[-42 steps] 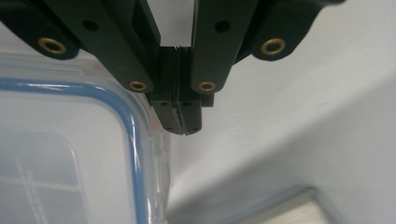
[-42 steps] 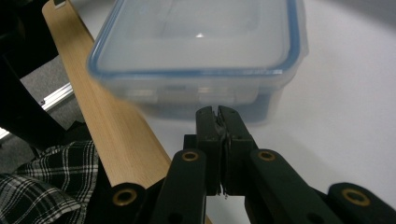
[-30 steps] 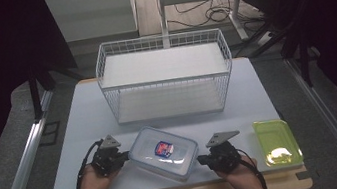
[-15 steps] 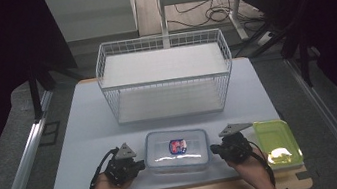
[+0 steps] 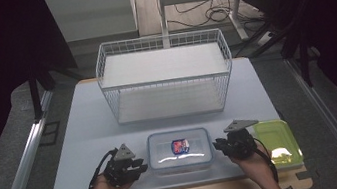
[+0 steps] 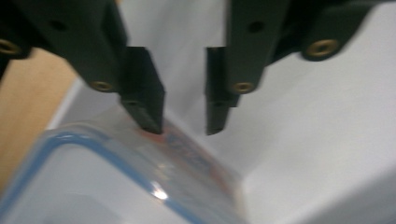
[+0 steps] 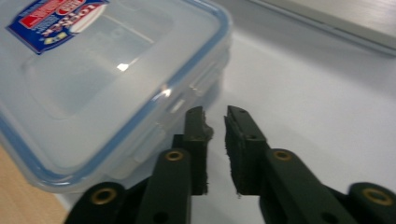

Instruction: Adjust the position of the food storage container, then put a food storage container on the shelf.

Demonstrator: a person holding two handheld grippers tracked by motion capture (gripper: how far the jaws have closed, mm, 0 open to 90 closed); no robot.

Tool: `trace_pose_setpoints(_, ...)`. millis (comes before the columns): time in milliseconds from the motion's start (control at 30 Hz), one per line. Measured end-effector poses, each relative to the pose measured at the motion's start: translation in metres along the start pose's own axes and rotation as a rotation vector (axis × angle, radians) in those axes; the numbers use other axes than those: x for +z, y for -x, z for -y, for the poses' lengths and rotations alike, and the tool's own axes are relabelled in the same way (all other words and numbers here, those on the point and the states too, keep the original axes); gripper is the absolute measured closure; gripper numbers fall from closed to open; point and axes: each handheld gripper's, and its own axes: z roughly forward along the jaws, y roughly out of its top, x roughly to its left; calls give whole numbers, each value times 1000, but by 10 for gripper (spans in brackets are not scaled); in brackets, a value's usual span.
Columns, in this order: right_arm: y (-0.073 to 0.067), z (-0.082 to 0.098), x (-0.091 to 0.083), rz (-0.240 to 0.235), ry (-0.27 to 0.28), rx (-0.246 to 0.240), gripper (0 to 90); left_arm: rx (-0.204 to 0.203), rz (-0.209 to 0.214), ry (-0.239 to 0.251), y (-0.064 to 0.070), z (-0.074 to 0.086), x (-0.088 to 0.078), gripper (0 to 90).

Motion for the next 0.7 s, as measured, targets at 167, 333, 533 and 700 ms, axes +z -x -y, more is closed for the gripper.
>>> trace_pose_setpoints(167, 4, 0, -4, 29, 15, -1, 614, 1, -38, 9, -7, 3, 1, 393)
trace_pose_setpoints(333, 7, -1, -12, 41, 41, 7, 478, -22, -42, 43, -14, 4, -4, 223)
trace_pose_setpoints(533, 13, -3, -17, 9, 78, 16, 306, -14, -76, 121, -21, 7, -12, 158)
trace_pose_setpoints(700, 16, -4, -17, -59, 94, 35, 174, -19, -51, 121, -22, 4, -13, 123)
